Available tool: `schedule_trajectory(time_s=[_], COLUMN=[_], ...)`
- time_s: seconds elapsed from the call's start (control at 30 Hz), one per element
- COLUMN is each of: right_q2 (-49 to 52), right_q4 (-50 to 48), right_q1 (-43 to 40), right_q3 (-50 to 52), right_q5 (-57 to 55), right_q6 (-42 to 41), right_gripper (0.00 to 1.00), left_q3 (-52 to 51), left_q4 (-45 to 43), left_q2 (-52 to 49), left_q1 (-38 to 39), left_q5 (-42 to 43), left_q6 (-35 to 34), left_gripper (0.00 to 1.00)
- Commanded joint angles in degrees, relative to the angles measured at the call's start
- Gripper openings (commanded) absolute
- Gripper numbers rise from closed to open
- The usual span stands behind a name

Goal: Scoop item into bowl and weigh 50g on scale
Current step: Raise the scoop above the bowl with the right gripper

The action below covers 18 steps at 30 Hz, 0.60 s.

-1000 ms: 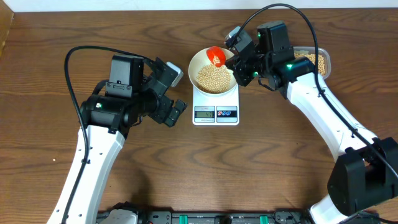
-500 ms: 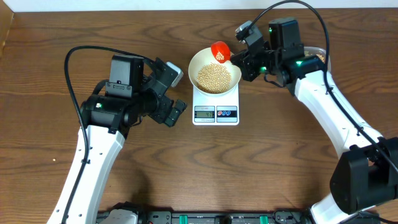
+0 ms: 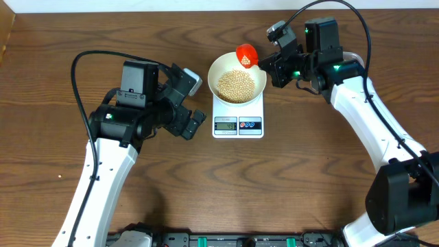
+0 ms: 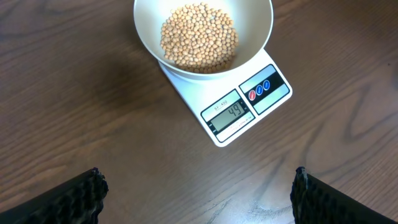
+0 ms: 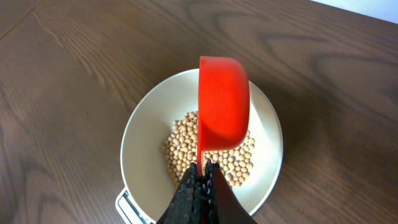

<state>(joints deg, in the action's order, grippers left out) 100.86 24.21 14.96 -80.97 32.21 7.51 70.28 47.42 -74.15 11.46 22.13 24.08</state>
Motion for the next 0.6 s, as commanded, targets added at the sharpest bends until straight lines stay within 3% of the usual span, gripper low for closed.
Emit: schedule_trajectory(time_s=[0.0, 0.57], right_q2=[0.4, 0.4], right_q4=[-0.2, 1.8], right_q1=[-0.2, 3.8], right_q3=[-1.6, -1.6], right_q5=[1.2, -5.7], right_q6=[-0.9, 3.9], right_gripper=[0.01, 0.01], left_q3=[0.8, 0.8], left_q4=[0.1, 0.1], left_q2=[0.0, 0.0], left_q1=[0.1, 0.1], left_q5=[-0.3, -0.3], left_q6=[0.8, 0.8], left_gripper=[0.96, 0.96])
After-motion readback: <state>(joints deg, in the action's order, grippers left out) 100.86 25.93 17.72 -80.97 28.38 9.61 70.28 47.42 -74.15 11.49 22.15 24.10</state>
